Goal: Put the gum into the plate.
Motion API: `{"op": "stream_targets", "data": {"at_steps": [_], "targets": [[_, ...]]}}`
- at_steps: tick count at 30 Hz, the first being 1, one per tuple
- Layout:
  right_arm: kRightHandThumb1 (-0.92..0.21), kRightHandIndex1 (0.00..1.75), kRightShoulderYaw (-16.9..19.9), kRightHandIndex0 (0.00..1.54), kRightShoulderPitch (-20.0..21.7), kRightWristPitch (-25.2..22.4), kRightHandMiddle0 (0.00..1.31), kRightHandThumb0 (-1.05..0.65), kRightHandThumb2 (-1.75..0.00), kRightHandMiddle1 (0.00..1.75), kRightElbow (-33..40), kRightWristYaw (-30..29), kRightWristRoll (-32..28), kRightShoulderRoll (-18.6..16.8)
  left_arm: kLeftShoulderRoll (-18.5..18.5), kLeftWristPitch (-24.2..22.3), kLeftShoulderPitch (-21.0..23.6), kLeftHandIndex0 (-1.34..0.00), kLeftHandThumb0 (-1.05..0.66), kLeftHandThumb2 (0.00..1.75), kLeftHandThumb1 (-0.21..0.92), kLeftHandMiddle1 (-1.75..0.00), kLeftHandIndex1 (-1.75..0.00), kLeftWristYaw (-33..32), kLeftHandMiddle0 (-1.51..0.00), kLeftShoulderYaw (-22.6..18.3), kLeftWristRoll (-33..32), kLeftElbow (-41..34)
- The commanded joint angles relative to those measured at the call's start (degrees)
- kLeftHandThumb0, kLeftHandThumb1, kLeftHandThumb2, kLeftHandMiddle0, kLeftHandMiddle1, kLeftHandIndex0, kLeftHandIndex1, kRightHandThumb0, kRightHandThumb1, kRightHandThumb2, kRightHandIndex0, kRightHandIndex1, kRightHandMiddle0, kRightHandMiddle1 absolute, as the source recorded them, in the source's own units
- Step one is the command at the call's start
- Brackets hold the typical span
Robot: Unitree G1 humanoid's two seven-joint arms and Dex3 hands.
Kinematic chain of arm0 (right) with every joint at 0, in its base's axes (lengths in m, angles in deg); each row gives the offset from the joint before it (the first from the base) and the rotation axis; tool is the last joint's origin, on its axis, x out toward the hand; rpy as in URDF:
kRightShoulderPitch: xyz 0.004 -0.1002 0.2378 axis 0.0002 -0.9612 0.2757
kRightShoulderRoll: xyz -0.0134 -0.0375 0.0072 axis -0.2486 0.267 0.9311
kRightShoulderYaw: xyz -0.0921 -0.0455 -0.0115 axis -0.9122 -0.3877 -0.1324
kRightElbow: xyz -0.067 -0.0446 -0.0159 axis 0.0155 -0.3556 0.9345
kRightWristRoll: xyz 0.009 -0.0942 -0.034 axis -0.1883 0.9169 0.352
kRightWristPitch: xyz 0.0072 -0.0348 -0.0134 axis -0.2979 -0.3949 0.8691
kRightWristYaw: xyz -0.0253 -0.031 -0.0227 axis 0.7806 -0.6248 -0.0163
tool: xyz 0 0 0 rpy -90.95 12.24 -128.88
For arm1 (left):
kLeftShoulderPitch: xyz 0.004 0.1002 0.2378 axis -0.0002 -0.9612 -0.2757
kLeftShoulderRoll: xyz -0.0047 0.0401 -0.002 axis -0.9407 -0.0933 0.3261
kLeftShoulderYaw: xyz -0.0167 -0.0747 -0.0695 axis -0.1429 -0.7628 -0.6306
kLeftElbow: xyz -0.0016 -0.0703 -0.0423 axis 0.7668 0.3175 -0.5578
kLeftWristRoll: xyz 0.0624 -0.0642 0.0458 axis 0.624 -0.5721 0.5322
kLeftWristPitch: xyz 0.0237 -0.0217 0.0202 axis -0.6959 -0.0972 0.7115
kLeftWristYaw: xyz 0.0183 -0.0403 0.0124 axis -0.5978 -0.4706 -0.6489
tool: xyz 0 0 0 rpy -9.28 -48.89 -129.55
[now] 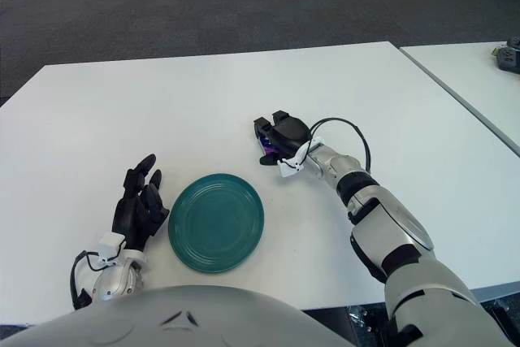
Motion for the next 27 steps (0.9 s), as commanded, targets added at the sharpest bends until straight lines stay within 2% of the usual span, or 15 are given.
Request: {"op": "stream_targets", "data": {"at_steps": [1, 8, 13, 18, 22, 27], "targets": [[-0.64, 1.75, -0.56, 0.52, -1.54, -0.27, 0.38, -0.40, -0.90, 1.75, -1.57, 0.66, 0.42, -0.78, -0.36, -0.55, -0.06, 0.00, -0.85, 0.94, 0.92, -0.01, -0.73, 0.26, -0.34, -0.39, 0.04, -0.94], [-0.66, 1.75, 0.10, 0.52, -1.57, 0.45, 0.36, -0.39, -0.88, 1.75, -2.03, 1.13, -0.48, -1.07, -0.20, 0.30, -0.05, 0.00, -0.85, 0.93, 0.92, -0.01, -0.73, 0.00, -0.34, -0.54, -0.02, -0.86], [-0.67, 1.75, 0.41, 0.46, -1.35, 0.59, 0.36, -0.39, -0.87, 1.75, -2.01, 1.34, -0.78, -1.15, -0.28, 0.61, 0.05, 0.00, -0.83, 0.93, 0.92, -0.01, -0.75, 0.03, -0.35, -0.65, 0.04, -0.61], [-0.67, 1.75, 1.75, 0.38, 2.16, 1.86, 0.36, -0.39, -0.86, 1.75, -1.37, 4.12, -2.51, -1.07, -0.35, 0.68, 0.09, 0.00, -0.82, 0.93, 0.92, -0.01, -0.74, -0.21, -0.35, -0.72, 0.59, -0.31], [-0.65, 1.75, 3.89, 0.39, 4.07, 4.74, 0.37, -0.39, -0.89, 1.75, 4.09, 6.05, -4.04, 0.49, -0.46, 0.11, 0.05, 0.00, -0.83, 0.94, 0.92, -0.01, -0.72, -0.18, -0.35, -0.66, 0.92, -0.19], [-0.61, 1.75, 6.50, 0.44, 2.03, 4.89, 0.39, -0.40, -0.94, 1.75, 13.61, 8.23, -4.69, 1.97, 0.03, -0.43, 0.18, 0.00, -0.82, 0.95, 0.92, -0.01, -0.69, -0.48, -0.35, -0.65, 0.84, -0.17]]}}
